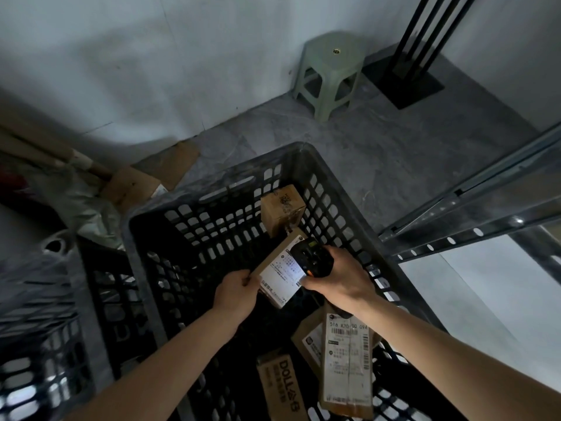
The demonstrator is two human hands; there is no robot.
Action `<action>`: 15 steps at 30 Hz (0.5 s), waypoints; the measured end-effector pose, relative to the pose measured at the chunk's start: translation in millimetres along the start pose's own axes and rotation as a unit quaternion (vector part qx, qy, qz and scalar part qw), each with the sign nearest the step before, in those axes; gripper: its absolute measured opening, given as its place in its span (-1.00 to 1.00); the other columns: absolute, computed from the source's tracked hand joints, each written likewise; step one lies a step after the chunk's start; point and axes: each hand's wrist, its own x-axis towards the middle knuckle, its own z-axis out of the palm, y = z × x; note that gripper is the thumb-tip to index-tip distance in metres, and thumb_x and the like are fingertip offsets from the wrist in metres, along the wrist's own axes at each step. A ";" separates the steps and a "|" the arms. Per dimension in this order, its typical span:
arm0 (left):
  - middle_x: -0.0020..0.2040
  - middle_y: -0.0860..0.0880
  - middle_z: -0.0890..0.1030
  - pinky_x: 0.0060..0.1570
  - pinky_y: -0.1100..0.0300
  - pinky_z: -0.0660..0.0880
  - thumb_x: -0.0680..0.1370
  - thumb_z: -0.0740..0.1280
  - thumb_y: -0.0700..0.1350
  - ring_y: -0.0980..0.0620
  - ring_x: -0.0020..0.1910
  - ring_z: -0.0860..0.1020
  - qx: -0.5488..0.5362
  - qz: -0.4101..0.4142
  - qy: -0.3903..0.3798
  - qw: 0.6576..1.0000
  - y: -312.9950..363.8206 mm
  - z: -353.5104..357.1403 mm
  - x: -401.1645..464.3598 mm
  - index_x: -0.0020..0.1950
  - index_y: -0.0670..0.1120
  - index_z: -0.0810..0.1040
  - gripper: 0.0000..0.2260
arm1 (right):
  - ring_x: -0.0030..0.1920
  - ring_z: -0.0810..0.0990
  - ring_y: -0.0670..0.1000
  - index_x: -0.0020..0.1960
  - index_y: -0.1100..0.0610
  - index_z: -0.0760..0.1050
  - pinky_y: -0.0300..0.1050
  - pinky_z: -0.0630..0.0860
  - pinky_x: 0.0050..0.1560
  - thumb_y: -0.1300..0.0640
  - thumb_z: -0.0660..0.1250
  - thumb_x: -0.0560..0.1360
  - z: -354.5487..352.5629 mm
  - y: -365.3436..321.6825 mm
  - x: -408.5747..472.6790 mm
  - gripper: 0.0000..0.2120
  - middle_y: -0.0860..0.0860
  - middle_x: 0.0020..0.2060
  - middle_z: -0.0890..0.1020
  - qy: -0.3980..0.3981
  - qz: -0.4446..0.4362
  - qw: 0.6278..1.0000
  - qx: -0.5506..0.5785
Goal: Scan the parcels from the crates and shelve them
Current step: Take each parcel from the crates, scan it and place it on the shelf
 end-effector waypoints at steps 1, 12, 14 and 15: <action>0.18 -0.03 0.65 0.21 0.15 0.50 0.67 0.26 -0.01 0.01 0.15 0.59 -0.008 -0.006 0.002 1.000 -0.9 -0.2 -0.7 0.32 -0.06 0.60 -0.72 | -0.12 0.68 -0.08 0.00 -0.12 0.56 0.14 0.65 0.02 -0.17 0.52 0.17 -0.4 -0.7 -0.8 -0.57 -0.11 -0.16 0.70 -0.002 -0.003 1.000 0.009; -0.01 0.07 0.65 0.16 -0.03 0.59 0.63 0.34 -0.12 0.01 0.03 0.61 -0.056 0.039 0.097 0.993 12.6 -25.1 -30.6 0.04 0.09 0.60 -0.90 | -0.10 0.69 -0.07 -0.04 -0.03 0.60 -0.02 0.70 -0.08 -0.12 0.56 0.15 -8.0 -26.8 -24.4 -0.57 -0.01 0.01 0.66 0.030 -0.043 0.997 0.059; -0.04 0.14 0.61 0.14 -0.07 0.61 0.62 0.36 -0.11 0.00 0.03 0.62 -0.071 0.051 0.119 0.989 20.4 -30.9 -42.9 0.15 0.05 0.62 -0.87 | -0.09 0.71 -0.04 0.00 -0.03 0.61 -0.02 0.70 -0.07 -0.12 0.57 0.12 -14.2 -33.1 -30.8 -0.52 0.01 0.05 0.65 0.034 -0.051 0.996 0.070; -0.05 0.15 0.60 0.13 -0.07 0.62 0.62 0.36 -0.10 0.00 0.02 0.63 -0.078 0.057 0.126 0.987 23.9 -33.3 -48.6 0.23 0.02 0.61 -0.81 | -0.07 0.71 -0.05 0.01 -0.04 0.61 -0.05 0.70 -0.06 -0.13 0.58 0.12 -17.7 -36.2 -35.0 -0.51 0.01 0.06 0.65 0.037 -0.057 0.995 0.073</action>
